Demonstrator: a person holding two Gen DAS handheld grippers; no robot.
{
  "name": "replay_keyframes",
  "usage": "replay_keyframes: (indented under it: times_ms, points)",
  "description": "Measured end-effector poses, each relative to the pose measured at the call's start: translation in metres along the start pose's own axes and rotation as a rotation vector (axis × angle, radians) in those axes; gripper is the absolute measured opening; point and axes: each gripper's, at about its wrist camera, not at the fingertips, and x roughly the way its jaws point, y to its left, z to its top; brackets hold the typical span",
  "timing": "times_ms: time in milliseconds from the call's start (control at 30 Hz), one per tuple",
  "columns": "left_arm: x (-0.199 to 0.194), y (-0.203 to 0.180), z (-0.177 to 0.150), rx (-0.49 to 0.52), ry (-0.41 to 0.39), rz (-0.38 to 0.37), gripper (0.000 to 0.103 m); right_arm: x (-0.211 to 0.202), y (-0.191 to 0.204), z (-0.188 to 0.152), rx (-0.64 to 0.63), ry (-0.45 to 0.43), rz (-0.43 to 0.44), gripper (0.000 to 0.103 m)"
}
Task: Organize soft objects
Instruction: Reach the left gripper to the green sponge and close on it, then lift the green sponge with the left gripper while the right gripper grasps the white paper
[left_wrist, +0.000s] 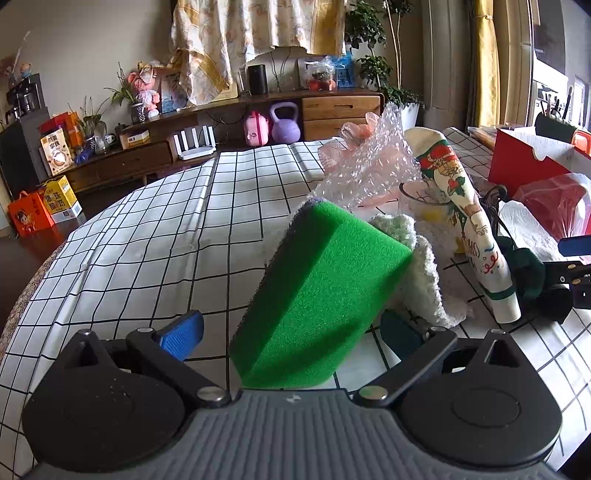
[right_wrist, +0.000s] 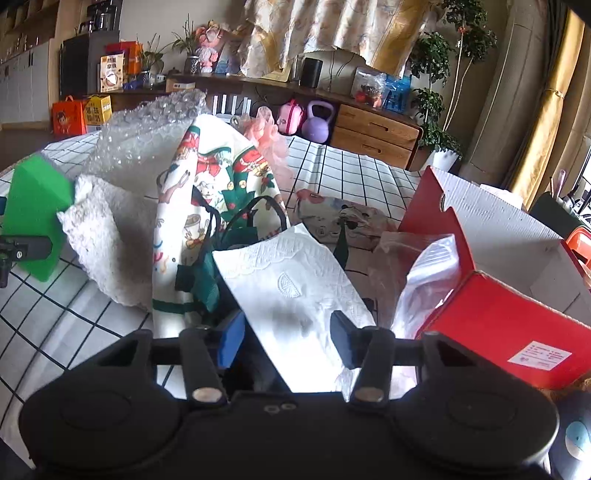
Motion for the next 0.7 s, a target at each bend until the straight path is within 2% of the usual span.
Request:
replay_keyframes:
  times_ms: [267, 433, 700]
  points:
    - [0.003, -0.001, -0.001, 0.017, -0.015, -0.018, 0.075, 0.004, 0.003, 0.002, 0.005, 0.006, 0.011, 0.027]
    - [-0.004, 0.001, -0.001, 0.017, -0.032, 0.007, 0.051, 0.002, 0.002, 0.003, 0.014, 0.005, 0.001, 0.009]
    - [-0.019, -0.001, 0.002, 0.019, -0.089, 0.009, 0.042, -0.007, 0.001, 0.002, 0.021, -0.009, -0.002, 0.0]
